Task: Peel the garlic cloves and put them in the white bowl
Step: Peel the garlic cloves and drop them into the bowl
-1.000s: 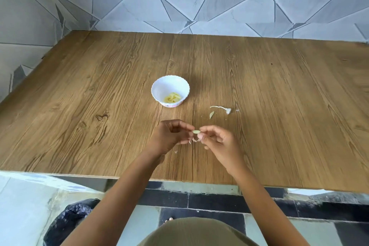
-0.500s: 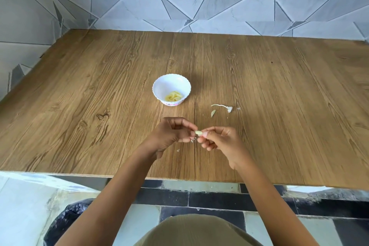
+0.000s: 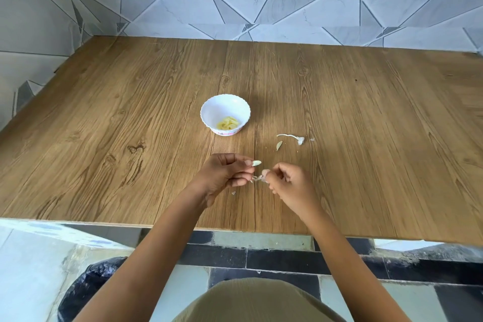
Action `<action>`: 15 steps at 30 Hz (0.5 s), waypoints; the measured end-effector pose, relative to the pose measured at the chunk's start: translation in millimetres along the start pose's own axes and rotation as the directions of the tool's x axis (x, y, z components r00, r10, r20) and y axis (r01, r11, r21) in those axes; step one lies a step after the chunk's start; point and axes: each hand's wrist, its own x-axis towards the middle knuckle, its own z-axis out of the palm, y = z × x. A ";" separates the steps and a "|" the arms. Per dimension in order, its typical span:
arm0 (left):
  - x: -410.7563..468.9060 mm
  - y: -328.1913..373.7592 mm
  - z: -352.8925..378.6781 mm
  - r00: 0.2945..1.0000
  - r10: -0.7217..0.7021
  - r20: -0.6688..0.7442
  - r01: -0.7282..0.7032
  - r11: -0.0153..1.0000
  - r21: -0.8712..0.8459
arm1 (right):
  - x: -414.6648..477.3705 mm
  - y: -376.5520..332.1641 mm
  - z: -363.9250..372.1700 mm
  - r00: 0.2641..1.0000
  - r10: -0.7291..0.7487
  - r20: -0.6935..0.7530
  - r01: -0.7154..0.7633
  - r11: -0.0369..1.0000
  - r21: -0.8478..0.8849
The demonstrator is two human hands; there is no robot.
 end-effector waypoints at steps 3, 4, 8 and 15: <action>-0.8 -0.9 -1.1 1.000 0.006 -0.022 -0.005 1.000 0.021 | 1.8 5.6 3.5 0.995 -0.091 -0.042 0.089 0.995 -0.050; -0.9 -1.0 -1.2 0.999 0.010 -0.032 -0.009 1.000 0.025 | 1.7 5.0 4.3 0.993 -0.110 -0.050 0.108 0.993 -0.038; -1.9 -0.6 0.0 0.997 0.032 -0.074 -0.027 0.997 0.070 | 1.9 0.5 6.5 0.951 -0.292 -0.102 0.277 0.951 -0.138; -5.4 -1.6 1.0 0.995 0.070 -0.065 -0.061 0.990 0.128 | 6.1 5.1 8.3 0.833 -0.532 -0.152 0.464 0.821 -0.333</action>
